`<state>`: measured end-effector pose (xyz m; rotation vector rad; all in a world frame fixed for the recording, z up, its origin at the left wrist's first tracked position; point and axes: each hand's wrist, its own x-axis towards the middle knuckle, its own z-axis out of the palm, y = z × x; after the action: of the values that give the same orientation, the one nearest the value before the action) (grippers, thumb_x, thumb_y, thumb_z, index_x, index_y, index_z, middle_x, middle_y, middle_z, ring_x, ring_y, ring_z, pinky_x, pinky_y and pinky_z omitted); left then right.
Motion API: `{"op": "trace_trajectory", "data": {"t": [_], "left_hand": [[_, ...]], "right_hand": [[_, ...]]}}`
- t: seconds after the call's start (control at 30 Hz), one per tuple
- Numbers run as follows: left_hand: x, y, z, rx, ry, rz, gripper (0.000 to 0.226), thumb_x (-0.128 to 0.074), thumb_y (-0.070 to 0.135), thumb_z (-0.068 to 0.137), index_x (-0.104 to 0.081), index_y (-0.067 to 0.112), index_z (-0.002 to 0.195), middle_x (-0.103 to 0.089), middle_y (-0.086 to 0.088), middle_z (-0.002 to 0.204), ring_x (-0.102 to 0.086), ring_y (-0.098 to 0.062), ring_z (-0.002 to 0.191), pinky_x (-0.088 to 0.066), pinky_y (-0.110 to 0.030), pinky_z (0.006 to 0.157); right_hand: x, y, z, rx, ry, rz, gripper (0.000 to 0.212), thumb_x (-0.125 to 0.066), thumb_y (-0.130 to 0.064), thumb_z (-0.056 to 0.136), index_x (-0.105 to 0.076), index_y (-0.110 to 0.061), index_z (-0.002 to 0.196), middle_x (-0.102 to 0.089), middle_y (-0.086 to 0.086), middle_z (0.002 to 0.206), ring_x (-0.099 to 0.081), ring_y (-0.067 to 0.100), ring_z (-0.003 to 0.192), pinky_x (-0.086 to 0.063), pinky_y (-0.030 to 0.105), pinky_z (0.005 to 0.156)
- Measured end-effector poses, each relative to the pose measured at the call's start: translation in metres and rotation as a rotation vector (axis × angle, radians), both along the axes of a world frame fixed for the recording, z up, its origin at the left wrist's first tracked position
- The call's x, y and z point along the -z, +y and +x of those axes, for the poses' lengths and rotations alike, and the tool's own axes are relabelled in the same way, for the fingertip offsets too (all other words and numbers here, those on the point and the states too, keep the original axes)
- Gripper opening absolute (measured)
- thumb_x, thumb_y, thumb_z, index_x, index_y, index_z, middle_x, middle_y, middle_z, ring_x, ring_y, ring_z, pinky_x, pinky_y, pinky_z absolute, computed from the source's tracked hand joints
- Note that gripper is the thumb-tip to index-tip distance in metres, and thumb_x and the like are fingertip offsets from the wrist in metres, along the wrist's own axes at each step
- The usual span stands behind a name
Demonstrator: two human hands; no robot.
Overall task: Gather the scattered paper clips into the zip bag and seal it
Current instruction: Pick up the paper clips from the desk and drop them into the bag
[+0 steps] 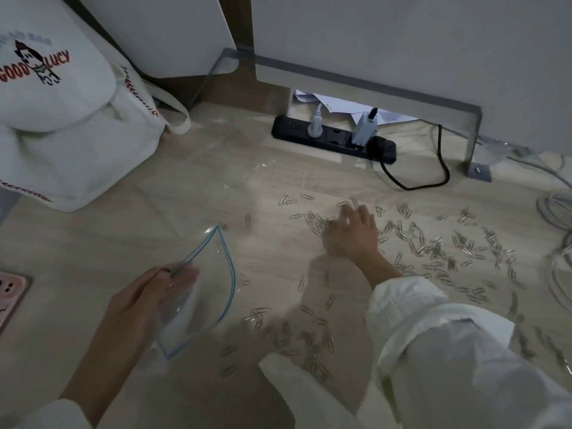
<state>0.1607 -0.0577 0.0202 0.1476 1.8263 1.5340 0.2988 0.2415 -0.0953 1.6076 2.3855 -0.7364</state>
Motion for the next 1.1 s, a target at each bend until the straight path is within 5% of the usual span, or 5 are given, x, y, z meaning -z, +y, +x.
{"op": "trace_trajectory", "data": {"t": [0.23, 0.53, 0.67, 0.83, 1.1], "left_hand": [[-0.003, 0.004, -0.004, 0.03, -0.014, -0.019, 0.029, -0.037, 0.011, 0.097, -0.065, 0.007, 0.101, -0.074, 0.003, 0.095, -0.065, -0.003, 0.096, -0.05, -0.006, 0.068], [-0.002, 0.016, 0.009, 0.061, 0.026, -0.007, 0.029, -0.038, 0.013, 0.097, -0.066, 0.009, 0.101, -0.073, 0.004, 0.096, -0.065, -0.006, 0.098, -0.048, -0.008, 0.08], [-0.001, 0.014, 0.022, 0.069, 0.055, -0.01, 0.029, -0.038, 0.012, 0.097, -0.066, 0.011, 0.104, -0.073, 0.002, 0.099, -0.066, -0.006, 0.098, -0.049, -0.009, 0.08], [-0.002, 0.008, 0.035, 0.075, 0.103, -0.033, 0.029, -0.037, 0.012, 0.097, -0.066, 0.012, 0.104, -0.073, 0.006, 0.1, -0.065, -0.006, 0.1, -0.046, -0.022, 0.089], [-0.002, 0.0, 0.058, 0.058, 0.099, -0.05, 0.031, -0.036, 0.014, 0.098, -0.062, 0.005, 0.112, -0.069, -0.001, 0.107, -0.061, 0.003, 0.1, -0.044, -0.022, 0.088]], "right_hand": [[-0.002, -0.053, -0.017, -0.35, 0.133, 0.012, 0.07, -0.02, -0.052, 0.083, -0.031, -0.015, 0.14, -0.023, 0.016, 0.151, -0.009, 0.035, 0.142, -0.016, 0.055, 0.113], [-0.005, -0.129, 0.048, -0.659, 0.199, -0.013, 0.066, -0.015, -0.059, 0.089, -0.02, -0.025, 0.145, 0.001, -0.002, 0.156, 0.011, 0.022, 0.143, 0.011, 0.04, 0.113], [-0.005, -0.144, 0.086, -0.77, 0.16, 0.094, 0.066, -0.038, -0.062, 0.085, -0.03, -0.028, 0.141, -0.013, -0.001, 0.153, -0.009, 0.024, 0.142, -0.005, 0.053, 0.11], [-0.007, -0.155, 0.119, -0.759, 0.192, -0.082, 0.075, -0.046, -0.059, 0.079, -0.016, -0.037, 0.144, 0.015, -0.013, 0.152, 0.024, 0.006, 0.139, 0.024, 0.034, 0.108], [-0.001, -0.159, 0.131, -0.548, 0.472, 0.119, 0.042, -0.028, -0.04, 0.098, -0.066, -0.023, 0.103, -0.06, 0.0, 0.122, -0.048, 0.011, 0.111, -0.052, 0.025, 0.085]]}}
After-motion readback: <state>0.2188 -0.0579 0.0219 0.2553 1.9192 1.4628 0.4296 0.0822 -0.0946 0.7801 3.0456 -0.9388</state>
